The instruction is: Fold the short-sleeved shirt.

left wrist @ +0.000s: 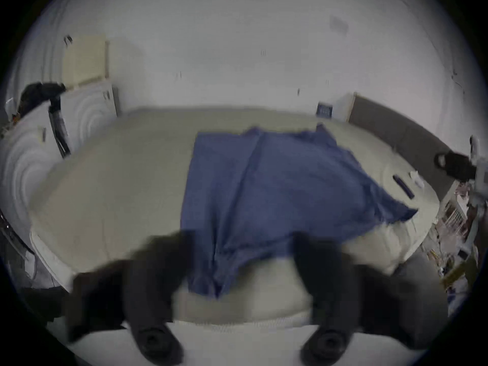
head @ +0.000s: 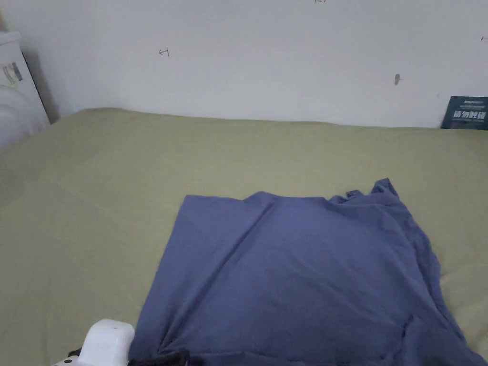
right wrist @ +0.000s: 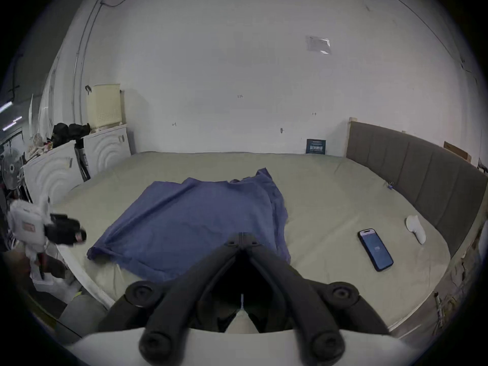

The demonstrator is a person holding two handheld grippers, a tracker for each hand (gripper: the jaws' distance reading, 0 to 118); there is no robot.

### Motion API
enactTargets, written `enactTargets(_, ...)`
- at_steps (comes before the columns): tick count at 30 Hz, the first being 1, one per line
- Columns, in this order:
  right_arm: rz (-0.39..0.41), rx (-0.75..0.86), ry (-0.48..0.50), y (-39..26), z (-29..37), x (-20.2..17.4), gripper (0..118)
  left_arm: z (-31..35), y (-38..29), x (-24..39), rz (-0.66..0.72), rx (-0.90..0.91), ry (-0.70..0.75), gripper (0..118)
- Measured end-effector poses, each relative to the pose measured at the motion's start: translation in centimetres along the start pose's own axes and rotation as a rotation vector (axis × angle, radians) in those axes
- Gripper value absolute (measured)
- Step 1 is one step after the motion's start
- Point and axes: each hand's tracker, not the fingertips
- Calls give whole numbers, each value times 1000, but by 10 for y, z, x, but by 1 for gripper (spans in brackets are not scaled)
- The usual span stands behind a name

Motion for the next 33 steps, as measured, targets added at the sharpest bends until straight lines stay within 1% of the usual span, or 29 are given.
enactTargets(1,-3,-7,-5,0,-1,1,0,-5,-3,0,-7,-28,-20,99)
enactTargets(4,-30,-38,-18,-10,-9,12,0,-27,-13,1,-35,-123,40,99)
enactTargets(5,-42,-56,-30,-12,-11,15,0,-43,-17,-6,-27,-131,49,97)
enactTargets(6,-54,-77,-37,-19,-17,21,0,-47,-17,-5,-22,-116,63,94)
enactTargets(8,-60,-112,-56,-25,-19,27,0,-50,-15,-7,1,-86,67,80)
enactTargets(9,-60,-128,-66,-29,-22,32,0,-52,-10,-9,13,-87,81,74)
enactTargets(10,-62,-146,-78,-35,-26,37,0,-54,-8,-9,17,-91,96,74)
enactTargets(11,-72,-169,-100,-38,-28,42,0,-54,-6,-10,8,-84,133,46)
enactTargets(12,-80,-188,-102,-40,-31,47,0,-53,-5,-12,0,-71,110,23)
enactTargets(13,-99,-226,-103,-42,-35,52,0,-51,-2,-13,4,-70,76,11)
enactTargets(15,-140,-306,-86,-49,-51,62,0,-51,1,-13,4,-76,75,10)
enactTargets(16,-169,-349,-78,-53,-60,66,3,-51,0,-12,-3,-71,75,10)
enactTargets(17,-208,-388,-64,-59,-70,70,31,-53,-1,-16,-14,-66,72,10)
enactTargets(18,-234,-429,-39,-66,-82,75,65,-53,0,-16,-21,-66,71,10)
enactTargets(19,-263,-460,-4,-72,-89,76,90,-53,0,-16,-23,-64,71,10)
enactTargets(20,-274,-456,7,-77,-97,78,93,-54,1,-17,-24,-64,65,10)
enactTargets(21,-265,-481,-13,-78,-105,77,90,-52,0,-20,-25,-63,64,9)
enactTargets(23,-215,-541,-21,-89,-125,79,90,-54,0,-22,-27,-67,60,10)
enactTargets(24,-174,-576,-33,-90,-131,77,82,-56,0,-23,-23,-71,54,10)
enactTargets(25,-155,-615,-43,-89,-134,75,61,-52,0,-19,-22,-76,52,10)
enactTargets(26,-148,-612,-53,-85,-129,71,20,-53,0,-19,-24,-80,52,9)
enactTargets(27,-160,-569,-29,-82,-123,68,9,-53,0,-19,-26,-84,44,10)
enactTargets(28,-166,-512,-25,-77,-117,62,8,-53,-1,-18,-29,-85,37,9)
enactTargets(29,-124,-506,-62,-70,-113,55,8,-52,-1,-20,-36,-82,46,10)
enactTargets(30,-86,-501,-63,-71,-110,54,8,-51,0,-20,-41,-83,44,9)
enactTargets(32,-42,-469,-64,-60,-101,46,8,-47,2,-20,-42,-71,41,9)
enactTargets(33,-35,-461,-53,-54,-98,43,8,-44,3,-20,-38,-67,32,9)
